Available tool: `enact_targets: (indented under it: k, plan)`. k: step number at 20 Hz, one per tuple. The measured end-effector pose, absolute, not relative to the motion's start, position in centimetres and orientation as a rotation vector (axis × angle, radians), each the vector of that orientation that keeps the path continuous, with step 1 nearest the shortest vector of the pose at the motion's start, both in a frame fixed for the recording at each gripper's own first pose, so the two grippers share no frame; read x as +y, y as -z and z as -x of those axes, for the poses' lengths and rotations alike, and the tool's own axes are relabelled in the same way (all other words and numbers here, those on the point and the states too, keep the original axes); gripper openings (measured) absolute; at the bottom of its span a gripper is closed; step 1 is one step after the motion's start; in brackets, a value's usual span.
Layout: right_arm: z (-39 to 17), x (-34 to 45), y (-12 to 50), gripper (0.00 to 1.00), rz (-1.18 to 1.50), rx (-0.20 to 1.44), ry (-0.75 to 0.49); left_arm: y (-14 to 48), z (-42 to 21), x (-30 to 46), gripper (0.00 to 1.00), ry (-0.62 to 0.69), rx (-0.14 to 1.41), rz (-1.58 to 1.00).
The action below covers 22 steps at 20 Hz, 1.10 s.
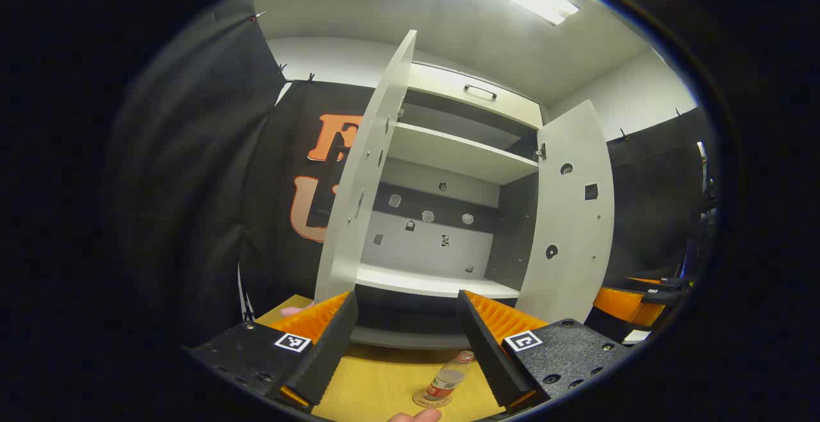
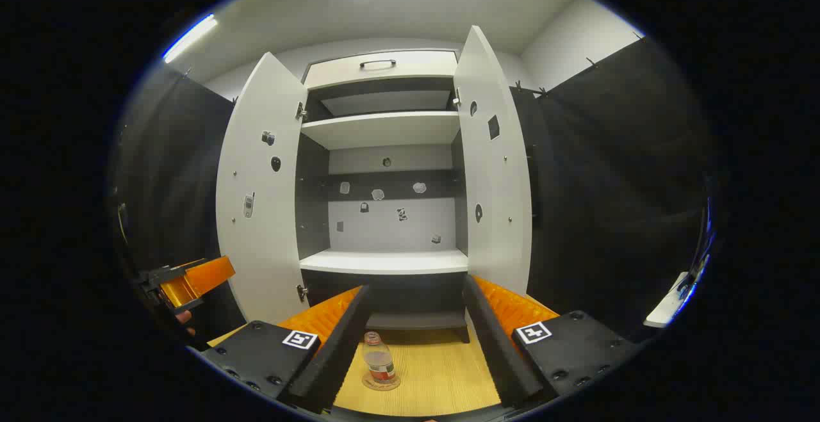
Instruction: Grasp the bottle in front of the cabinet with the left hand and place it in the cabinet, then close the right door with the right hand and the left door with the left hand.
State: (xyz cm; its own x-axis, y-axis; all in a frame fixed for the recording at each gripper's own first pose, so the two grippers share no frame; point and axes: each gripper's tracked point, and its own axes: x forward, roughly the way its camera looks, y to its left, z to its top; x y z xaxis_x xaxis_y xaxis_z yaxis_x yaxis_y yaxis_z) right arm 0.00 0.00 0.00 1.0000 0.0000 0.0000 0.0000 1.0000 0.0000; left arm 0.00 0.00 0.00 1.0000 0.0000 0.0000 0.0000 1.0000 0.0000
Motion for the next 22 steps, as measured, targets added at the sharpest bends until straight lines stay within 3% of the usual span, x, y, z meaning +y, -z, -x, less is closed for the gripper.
enact_targets:
  k: [16,22]
  plan:
    - [0.6,-0.5,0.3,0.96,-0.015,0.007,0.012,-0.3,0.3,-0.1,0.95,-0.002,-0.009,-0.009]
    - [0.7,-1.6,0.7,0.96,-0.017,0.019,0.037,-0.1,-2.0,-3.4,0.94,0.076,-0.022,0.003]
